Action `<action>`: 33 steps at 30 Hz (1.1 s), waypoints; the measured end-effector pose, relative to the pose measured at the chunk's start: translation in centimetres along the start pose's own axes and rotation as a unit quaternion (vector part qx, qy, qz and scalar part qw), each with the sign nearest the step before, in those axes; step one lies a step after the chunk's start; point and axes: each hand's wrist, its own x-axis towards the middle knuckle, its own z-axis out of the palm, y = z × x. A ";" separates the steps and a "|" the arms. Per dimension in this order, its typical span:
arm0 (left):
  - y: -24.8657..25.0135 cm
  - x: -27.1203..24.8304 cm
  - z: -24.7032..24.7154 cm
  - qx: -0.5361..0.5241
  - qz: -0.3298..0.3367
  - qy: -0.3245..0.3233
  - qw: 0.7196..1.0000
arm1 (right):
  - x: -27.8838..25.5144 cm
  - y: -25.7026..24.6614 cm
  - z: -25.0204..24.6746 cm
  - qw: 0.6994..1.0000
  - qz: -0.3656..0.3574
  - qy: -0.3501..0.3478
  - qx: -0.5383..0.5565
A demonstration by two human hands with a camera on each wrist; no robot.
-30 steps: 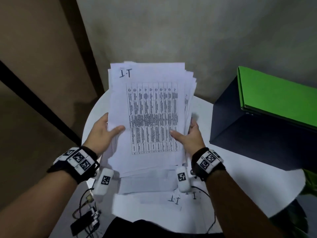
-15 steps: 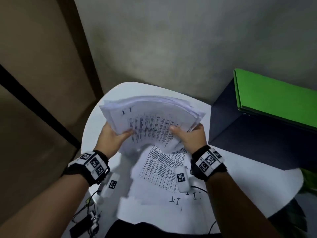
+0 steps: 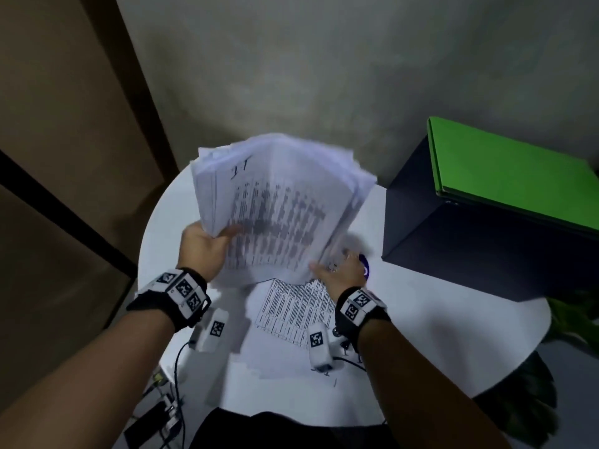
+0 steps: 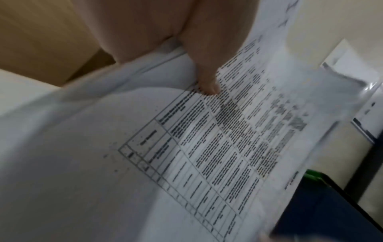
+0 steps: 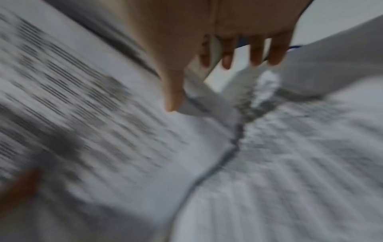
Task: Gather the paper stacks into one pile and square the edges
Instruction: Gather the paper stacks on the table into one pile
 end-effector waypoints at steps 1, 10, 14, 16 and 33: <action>0.4 0.3 -0.3 0.011 0.012 0.009 1.000 | 0.5 1.5 0.6 0.991 0.057 0.007 -0.121; -0.5 1.6 -5.3 0.019 -0.036 0.012 0.999 | 1.5 6.3 4.0 0.953 0.075 0.035 -0.292; -1.8 0.6 -6.0 0.025 -0.079 0.011 0.996 | 2.9 6.5 3.3 0.974 0.106 0.036 -0.199; -2.5 0.0 -6.2 0.020 -0.100 0.004 0.995 | 3.2 6.4 2.8 0.983 0.098 0.037 -0.154; -5.3 -0.4 -7.1 -0.030 -0.195 -0.025 0.980 | 1.1 6.0 4.9 0.983 0.090 0.042 -0.155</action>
